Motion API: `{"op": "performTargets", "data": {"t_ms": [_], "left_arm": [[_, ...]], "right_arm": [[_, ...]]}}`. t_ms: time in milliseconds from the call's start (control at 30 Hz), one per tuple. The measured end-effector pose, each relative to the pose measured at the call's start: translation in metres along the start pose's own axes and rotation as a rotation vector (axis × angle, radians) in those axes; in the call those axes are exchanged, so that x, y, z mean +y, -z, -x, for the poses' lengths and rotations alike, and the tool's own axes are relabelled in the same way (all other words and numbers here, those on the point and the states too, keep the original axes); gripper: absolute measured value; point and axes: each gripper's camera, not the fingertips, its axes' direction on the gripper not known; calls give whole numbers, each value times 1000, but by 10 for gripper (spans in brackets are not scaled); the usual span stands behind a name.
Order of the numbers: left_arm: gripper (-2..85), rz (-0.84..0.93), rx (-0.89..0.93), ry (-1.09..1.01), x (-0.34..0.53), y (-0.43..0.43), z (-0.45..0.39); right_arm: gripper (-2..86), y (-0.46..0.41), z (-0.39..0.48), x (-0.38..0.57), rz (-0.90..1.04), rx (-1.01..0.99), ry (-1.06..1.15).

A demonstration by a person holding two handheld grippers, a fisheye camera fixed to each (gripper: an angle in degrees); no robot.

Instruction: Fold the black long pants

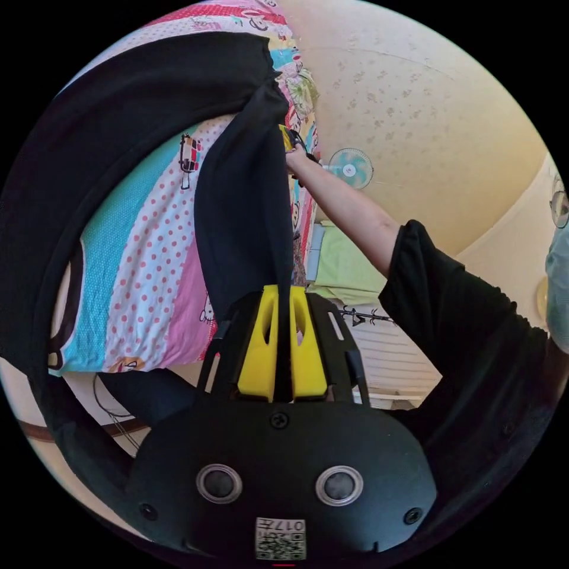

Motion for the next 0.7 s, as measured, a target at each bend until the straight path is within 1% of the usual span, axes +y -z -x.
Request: {"op": "performTargets", "data": {"t_ms": [33, 67, 100, 133, 167, 233, 333, 400, 433, 467, 500, 533, 600, 633, 700], "left_arm": [[24, -29, 77, 27, -4, 22, 6], [23, -70, 198, 62, -7, 45, 16], [23, -95, 267, 82, -8, 57, 21], [21, -145, 400, 119, -11, 80, 34], [21, -189, 494, 149, -12, 103, 46], [22, -260, 526, 183, -12, 137, 62], [26, -297, 442, 258, -15, 187, 92], [29, -302, 349, 291, -18, 211, 109], [33, -292, 257, 317, -21, 226, 119], [36, -270, 162, 335, -26, 240, 129], [37, -256, 129, 340, -28, 246, 133], [40, -233, 86, 353, -33, 258, 141], [44, -180, 53, 367, -39, 270, 150], [49, -144, 39, 363, -43, 276, 153], [59, -88, 23, 324, -51, 280, 150]], "right_arm": [[42, -12, 11, -1, 19, -61, 29], [39, -26, 26, -1, 30, -140, 62], [37, -34, 34, -1, 39, -186, 82], [36, -54, 50, -1, 67, -272, 115], [34, -77, 68, -1, 103, -311, 143], [33, -116, 97, 2, 161, -289, 198], [35, -192, 134, 18, 267, -257, 267], [37, -236, 142, 34, 327, -167, 262], [40, -263, 141, 46, 375, -109, 240], [44, -281, 139, 57, 406, -99, 227], [47, -285, 138, 62, 397, -106, 223], [53, -285, 137, 71, 348, -128, 219], [61, -276, 134, 81, 306, -188, 182], [65, -269, 136, 90, 339, -259, 181], [68, -252, 146, 113, 416, -272, 233]]}}
